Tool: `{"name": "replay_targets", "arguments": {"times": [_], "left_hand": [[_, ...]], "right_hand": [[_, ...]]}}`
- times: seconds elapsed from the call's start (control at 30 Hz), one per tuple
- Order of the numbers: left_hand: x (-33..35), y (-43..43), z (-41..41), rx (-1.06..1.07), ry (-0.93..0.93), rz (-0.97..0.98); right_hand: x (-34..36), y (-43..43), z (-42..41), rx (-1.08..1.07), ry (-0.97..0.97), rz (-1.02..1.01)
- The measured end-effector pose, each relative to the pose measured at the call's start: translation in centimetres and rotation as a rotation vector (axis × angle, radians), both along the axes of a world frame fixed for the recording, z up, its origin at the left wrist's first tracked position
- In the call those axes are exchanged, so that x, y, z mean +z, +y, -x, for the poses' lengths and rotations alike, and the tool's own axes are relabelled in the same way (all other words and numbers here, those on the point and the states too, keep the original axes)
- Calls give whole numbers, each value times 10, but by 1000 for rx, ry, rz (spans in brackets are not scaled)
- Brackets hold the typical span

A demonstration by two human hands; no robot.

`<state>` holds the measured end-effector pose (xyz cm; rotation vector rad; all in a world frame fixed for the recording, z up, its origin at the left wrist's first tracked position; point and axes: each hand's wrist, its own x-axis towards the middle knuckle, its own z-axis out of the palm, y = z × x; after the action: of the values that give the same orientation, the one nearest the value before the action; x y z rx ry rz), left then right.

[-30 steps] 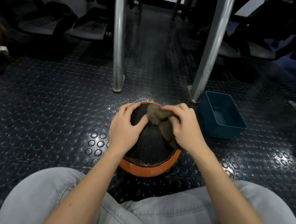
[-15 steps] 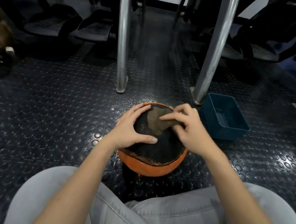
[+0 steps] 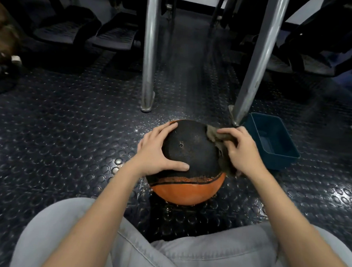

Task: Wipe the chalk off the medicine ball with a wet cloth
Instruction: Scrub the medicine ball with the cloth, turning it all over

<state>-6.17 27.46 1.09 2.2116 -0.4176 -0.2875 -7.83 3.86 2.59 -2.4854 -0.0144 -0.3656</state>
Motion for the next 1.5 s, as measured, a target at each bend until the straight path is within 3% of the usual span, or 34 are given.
{"name": "replay_targets", "arguments": {"times": [0.1, 0.23, 0.33, 0.43, 0.63, 0.7, 0.77, 0.87, 1.07, 1.3, 1.5], "left_hand": [[-6, -9, 5, 55, -70, 4], [-6, -28, 14, 61, -100, -13], [0, -24, 6, -39, -34, -54], [2, -11, -4, -136, 5, -32], [-9, -20, -3, -108, -149, 31], [-15, -33, 0, -68, -242, 65], [-19, -43, 2, -36, -290, 89], [-19, -48, 0, -23, -254, 105], [-10, -42, -4, -93, -222, 81], [-13, -40, -3, -9, -202, 106], [-11, -42, 0, -82, -224, 68]], "right_hand": [[4, -6, -8, -21, 28, 27], [13, 11, 10, 100, -151, 147], [9, 31, 35, 237, -255, 317], [10, 29, 35, 350, -241, 308], [17, 6, -7, -49, -21, 237], [23, 8, 3, -24, -31, 297], [29, 22, 19, 147, -66, 359], [32, 37, 31, 296, -28, 351], [29, 17, -4, -112, -22, 318], [49, 29, 30, 240, 239, 354], [39, 43, 4, -14, 49, 423]]}}
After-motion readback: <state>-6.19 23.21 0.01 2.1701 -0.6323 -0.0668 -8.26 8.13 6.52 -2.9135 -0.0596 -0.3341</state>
